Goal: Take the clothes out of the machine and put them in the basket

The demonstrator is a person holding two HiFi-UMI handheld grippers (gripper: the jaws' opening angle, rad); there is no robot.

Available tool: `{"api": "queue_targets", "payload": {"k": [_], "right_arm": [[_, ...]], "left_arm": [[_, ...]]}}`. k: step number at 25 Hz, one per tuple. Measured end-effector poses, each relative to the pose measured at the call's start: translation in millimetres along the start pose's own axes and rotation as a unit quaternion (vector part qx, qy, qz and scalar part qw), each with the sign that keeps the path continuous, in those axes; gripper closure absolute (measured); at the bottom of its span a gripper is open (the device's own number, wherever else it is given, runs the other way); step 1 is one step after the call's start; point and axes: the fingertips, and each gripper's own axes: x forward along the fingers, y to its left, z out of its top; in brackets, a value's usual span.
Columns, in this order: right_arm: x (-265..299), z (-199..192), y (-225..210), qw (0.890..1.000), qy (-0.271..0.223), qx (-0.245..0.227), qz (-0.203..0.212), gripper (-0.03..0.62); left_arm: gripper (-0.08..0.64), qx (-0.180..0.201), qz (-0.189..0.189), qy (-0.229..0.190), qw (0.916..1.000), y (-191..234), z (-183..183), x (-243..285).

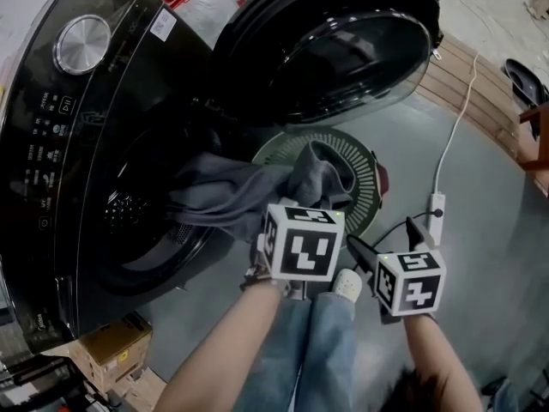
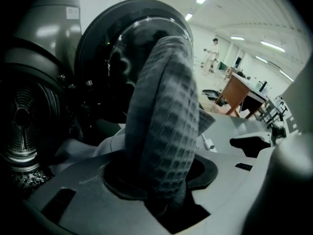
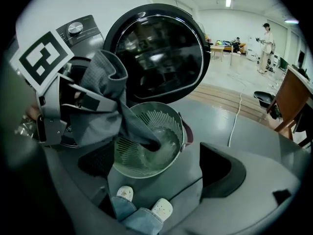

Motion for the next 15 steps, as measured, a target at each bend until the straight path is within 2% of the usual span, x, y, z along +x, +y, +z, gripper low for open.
{"api": "queue_targets", "payload": {"k": [3, 6, 10, 15], "right_arm": [[3.8, -3.2, 1.2, 1.0, 0.004, 0.001, 0.002, 0.048], [8.2, -5.3, 6.3, 1.0, 0.008, -0.003, 0.005, 0.048], [13.9, -6.3, 13.3, 1.0, 0.014, -0.01, 0.01, 0.048], [21.4, -4.9, 20.9, 1.0, 0.018, -0.012, 0.012, 0.048]], "left_arm": [[0.233, 0.008, -0.016, 0.025, 0.9995, -2.3, -14.4, 12.2], [0.15, 0.005, -0.012, 0.033, 0.9994, 4.1, -24.8, 17.0], [0.126, -0.002, 0.002, 0.041, 0.9992, 21.2, -39.3, 17.9], [0.118, 0.0, 0.037, 0.051, 0.998, 60.5, -61.0, 15.2]]}}
